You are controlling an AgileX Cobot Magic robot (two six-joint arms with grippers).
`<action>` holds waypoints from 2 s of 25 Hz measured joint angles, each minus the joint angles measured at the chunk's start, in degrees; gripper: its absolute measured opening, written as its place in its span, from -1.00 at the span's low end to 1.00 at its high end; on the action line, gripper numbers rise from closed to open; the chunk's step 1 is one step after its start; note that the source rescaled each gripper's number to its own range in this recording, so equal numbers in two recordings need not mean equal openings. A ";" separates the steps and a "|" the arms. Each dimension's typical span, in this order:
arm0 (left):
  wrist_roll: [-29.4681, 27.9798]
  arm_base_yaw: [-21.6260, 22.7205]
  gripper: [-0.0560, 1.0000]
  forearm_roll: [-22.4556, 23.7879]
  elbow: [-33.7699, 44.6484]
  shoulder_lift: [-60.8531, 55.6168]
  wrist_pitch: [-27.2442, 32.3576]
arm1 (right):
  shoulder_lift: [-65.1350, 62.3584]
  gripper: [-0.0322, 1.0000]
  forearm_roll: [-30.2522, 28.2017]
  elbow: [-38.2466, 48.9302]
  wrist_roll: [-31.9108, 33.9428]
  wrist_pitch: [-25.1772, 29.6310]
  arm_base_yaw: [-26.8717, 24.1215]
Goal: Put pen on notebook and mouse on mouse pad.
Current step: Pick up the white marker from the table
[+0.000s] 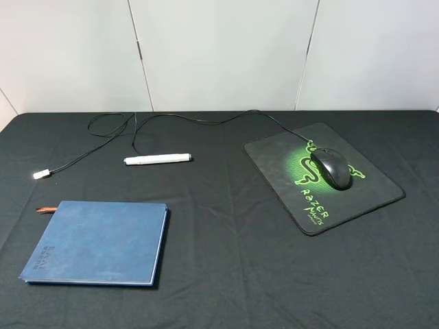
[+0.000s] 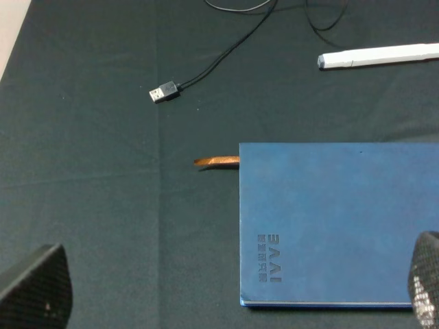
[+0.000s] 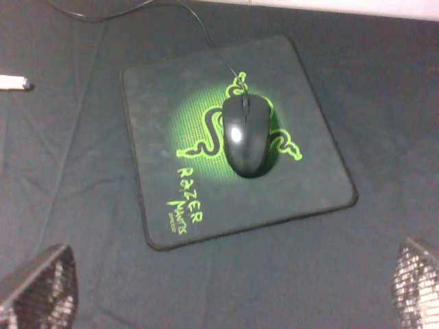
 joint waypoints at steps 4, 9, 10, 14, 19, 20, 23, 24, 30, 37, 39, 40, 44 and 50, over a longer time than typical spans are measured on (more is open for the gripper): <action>0.00 0.00 0.96 0.00 0.00 0.00 0.00 | -5.18 1.00 0.00 5.97 0.00 0.10 0.00; 0.00 0.00 0.96 0.00 0.00 0.00 0.00 | -11.56 1.00 0.00 13.86 0.00 -0.46 0.00; 0.00 0.00 0.96 0.00 0.00 0.00 0.00 | -13.00 1.00 0.00 15.29 0.00 -1.07 0.00; 0.00 0.00 0.96 0.00 0.00 0.00 0.00 | -19.02 1.00 -0.05 20.07 0.00 -3.85 -0.96; 0.00 0.00 0.96 0.00 0.00 0.00 0.00 | -27.37 1.00 -0.43 24.37 0.05 -6.98 -8.43; 0.00 0.00 0.96 0.00 0.00 0.00 0.00 | -28.82 1.00 -0.49 24.80 0.05 -7.91 -9.58; 0.00 0.00 0.96 0.00 0.00 0.00 0.00 | -30.20 1.00 -0.71 25.85 0.05 -9.74 -12.65; 0.00 0.00 0.96 0.00 0.00 0.00 0.00 | -30.20 1.00 -0.78 26.17 0.05 -10.29 -12.98; 0.00 0.00 0.96 0.00 0.00 0.00 0.00 | -30.20 1.00 -0.82 26.52 0.05 -10.91 -13.30; 0.00 0.00 0.96 0.00 0.00 0.00 0.00 | -30.20 1.00 -0.84 26.52 0.05 -10.91 -13.30; 0.00 0.00 0.96 0.00 0.00 0.00 0.00 | -30.20 1.00 -0.84 26.52 0.05 -10.91 -13.30; 0.00 0.00 0.96 0.00 0.00 0.00 0.00 | -30.20 1.00 -0.84 26.52 0.05 -10.91 -13.30; 0.00 0.00 0.96 0.00 0.00 0.00 0.00 | -30.20 1.00 -0.84 26.52 0.05 -10.91 -13.30; 0.00 0.00 0.96 0.00 0.00 0.00 0.00 | -30.20 1.00 -0.84 26.52 0.05 -10.91 -13.30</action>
